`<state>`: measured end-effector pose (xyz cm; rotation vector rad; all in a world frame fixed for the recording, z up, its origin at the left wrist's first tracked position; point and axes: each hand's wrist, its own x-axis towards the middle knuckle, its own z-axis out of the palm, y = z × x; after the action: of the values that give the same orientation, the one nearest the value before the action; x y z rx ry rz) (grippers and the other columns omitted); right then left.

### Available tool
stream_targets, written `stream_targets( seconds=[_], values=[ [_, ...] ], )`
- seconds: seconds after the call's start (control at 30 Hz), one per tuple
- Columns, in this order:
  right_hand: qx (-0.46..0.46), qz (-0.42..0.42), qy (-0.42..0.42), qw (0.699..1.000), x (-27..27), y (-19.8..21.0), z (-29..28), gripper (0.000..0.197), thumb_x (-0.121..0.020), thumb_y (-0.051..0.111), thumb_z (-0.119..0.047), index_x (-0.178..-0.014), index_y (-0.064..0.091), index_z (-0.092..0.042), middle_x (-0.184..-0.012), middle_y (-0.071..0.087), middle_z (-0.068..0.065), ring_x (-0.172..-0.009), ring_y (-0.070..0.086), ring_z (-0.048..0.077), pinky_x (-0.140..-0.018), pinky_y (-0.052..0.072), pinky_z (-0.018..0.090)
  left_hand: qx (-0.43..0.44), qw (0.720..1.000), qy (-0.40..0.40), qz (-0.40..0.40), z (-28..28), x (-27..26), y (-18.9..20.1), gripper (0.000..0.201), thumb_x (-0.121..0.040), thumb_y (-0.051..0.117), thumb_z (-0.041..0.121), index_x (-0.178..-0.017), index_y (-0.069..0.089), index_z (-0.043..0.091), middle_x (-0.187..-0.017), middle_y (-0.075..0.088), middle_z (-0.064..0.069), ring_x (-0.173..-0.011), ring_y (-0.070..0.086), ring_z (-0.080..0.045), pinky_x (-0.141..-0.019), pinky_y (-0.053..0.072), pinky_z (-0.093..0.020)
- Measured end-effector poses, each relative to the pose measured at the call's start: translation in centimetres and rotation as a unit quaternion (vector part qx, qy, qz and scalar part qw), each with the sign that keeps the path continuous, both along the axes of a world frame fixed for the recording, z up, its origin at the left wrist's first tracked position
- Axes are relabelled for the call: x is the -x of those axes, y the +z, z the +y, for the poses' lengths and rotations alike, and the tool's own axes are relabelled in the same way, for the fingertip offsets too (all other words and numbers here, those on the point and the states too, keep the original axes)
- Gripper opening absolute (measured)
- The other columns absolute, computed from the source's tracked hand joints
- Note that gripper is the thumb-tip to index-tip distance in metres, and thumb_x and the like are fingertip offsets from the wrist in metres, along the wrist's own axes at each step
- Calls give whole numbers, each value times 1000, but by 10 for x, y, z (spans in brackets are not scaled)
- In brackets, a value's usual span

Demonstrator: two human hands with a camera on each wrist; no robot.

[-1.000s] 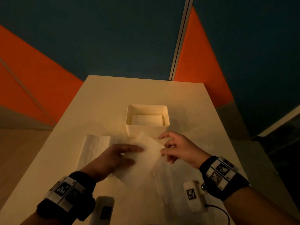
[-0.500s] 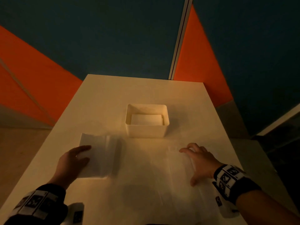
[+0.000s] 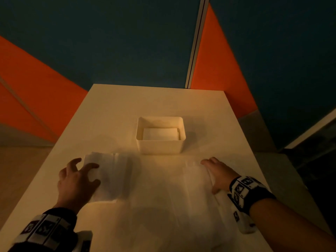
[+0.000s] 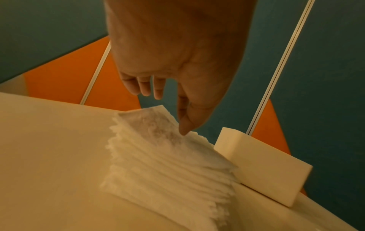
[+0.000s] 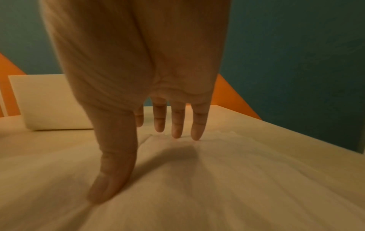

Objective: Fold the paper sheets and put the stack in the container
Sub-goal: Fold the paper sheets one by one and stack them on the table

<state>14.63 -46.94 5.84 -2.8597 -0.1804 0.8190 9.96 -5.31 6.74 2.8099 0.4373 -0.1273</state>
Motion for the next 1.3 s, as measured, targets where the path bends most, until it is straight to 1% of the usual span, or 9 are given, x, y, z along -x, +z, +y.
stream_targets(
  seconds=[0.1,0.27,0.8,0.9,1.0,1.07,1.2,1.27,1.3],
  values=[
    [25,-7,-3,1000,-7,-1,-1,109,-57,89,-27,-144,24,-28,-142,31,-2,-129,38,24,-104,41,41,6,1000,15,-8,-5,3,3,52,-74,76,30,-123,58,32,-146,26,-13,-131,22,-43,-102,30,-62],
    [84,-13,-6,996,-14,0,-5,112,-57,87,-42,-145,19,-27,-148,30,-1,-132,35,25,-106,36,45,6,1000,24,-6,-6,4,4,57,-74,75,34,-127,53,34,-149,21,-10,-134,17,-39,-104,26,-61],
    [142,-31,13,989,-28,5,2,110,-50,88,-44,-140,26,-32,-139,33,-3,-129,34,25,-106,31,45,-3,1000,-1,-8,-17,2,11,60,-76,73,38,-131,48,35,-151,18,-8,-135,13,-38,-105,23,-61],
    [136,-46,-3,990,-27,10,2,96,-54,85,-42,-135,34,-32,-134,43,-4,-127,40,23,-106,29,44,-1,1000,-11,-7,-21,0,13,61,-76,73,39,-132,47,36,-151,16,-7,-136,12,-37,-106,22,-61],
    [80,-44,-13,996,-30,26,-4,42,-74,73,-31,-114,60,-26,-116,62,-1,-111,57,23,-96,40,38,7,1000,-25,-17,-27,-3,17,60,-76,72,38,-131,47,36,-151,18,-6,-136,12,-38,-105,24,-61],
    [22,-30,-30,999,-31,43,-8,18,-80,71,-27,-97,71,-20,-102,66,2,-99,63,22,-85,48,32,18,998,-43,-36,-36,-4,20,58,-76,74,37,-129,50,35,-150,22,-7,-135,15,-38,-103,26,-62],
    [-134,-64,-66,987,-31,73,-3,9,-83,71,-20,-88,73,-13,-94,69,5,-90,65,20,-83,52,34,91,989,-114,-26,-61,-10,31,48,-75,70,47,-120,54,42,-144,38,-1,-133,26,-32,-104,30,-55],
    [-255,-78,-108,958,-25,86,7,9,-85,69,-15,-92,72,-12,-89,71,2,-82,66,13,-76,53,28,222,964,-143,16,-75,-14,38,54,-57,65,68,-108,54,55,-135,45,6,-126,36,-23,-105,34,-45],
    [-317,-81,-133,936,-20,92,14,9,-86,67,-12,-94,72,-13,-86,70,-1,-76,66,8,-69,53,21,295,943,-146,41,-83,-16,42,66,-44,64,76,-106,54,56,-129,46,11,-122,39,-17,-104,35,-39]
  ],
)
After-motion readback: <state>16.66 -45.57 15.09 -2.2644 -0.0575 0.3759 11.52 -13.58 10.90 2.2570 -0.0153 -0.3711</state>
